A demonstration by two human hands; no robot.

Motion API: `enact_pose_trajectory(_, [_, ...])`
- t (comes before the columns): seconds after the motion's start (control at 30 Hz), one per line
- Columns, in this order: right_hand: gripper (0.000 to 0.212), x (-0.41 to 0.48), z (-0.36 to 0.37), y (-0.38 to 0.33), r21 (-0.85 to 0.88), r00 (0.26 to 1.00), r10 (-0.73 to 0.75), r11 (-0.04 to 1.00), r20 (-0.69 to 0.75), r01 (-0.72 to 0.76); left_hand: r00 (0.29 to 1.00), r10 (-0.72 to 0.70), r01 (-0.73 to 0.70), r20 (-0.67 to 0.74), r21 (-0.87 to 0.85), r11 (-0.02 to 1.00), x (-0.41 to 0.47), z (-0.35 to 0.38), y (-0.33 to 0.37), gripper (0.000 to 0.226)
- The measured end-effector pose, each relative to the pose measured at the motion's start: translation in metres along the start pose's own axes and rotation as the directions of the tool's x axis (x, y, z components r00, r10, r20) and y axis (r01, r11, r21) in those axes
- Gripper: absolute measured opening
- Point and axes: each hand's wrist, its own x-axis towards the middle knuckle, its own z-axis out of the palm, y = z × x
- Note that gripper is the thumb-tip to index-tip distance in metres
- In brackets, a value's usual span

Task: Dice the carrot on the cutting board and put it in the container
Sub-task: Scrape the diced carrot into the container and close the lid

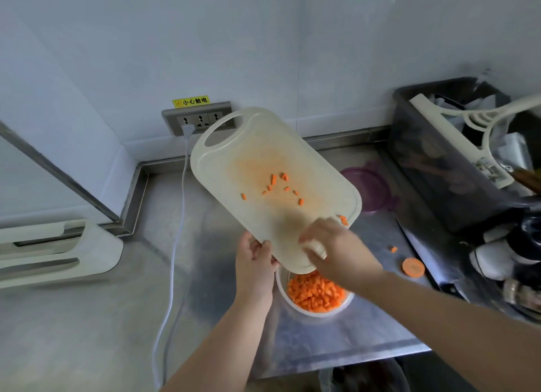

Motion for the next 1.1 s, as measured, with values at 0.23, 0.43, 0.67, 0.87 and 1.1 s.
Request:
enact_pose_trajectory(0.23, [0.019,0.030,-0.021,0.031,-0.017,0.884,0.463,0.885,-0.061,-0.465,1.000,0.001,-0.001,-0.003,0.000,1.000,-0.003,0.000,0.004,0.024])
enact_pose_trajectory(0.43, [0.024,-0.003,-0.003,-0.015,0.040,0.926,0.295,0.949,0.237,-0.313,1.000,-0.013,0.013,-0.008,0.000,1.000,-0.003,-0.002,0.005,0.027])
enact_pose_trajectory(0.67, [0.031,0.097,-0.039,-0.013,-0.106,0.999,0.035,0.994,-0.015,-0.037,0.999,0.012,-0.014,0.052,0.054,0.998,-0.009,-0.001,0.005,0.025])
enact_pose_trajectory(0.87, [0.020,0.097,-0.031,-0.008,-0.204,0.993,0.031,0.979,0.112,-0.007,0.998,0.018,-0.022,0.061,0.059,0.998,-0.009,-0.002,0.011,0.024])
enact_pose_trajectory(1.1, [0.017,0.012,0.002,-0.004,-0.139,0.953,0.109,0.988,0.284,-0.072,0.999,-0.035,0.035,0.010,0.026,0.999,0.002,-0.006,0.007,0.025])
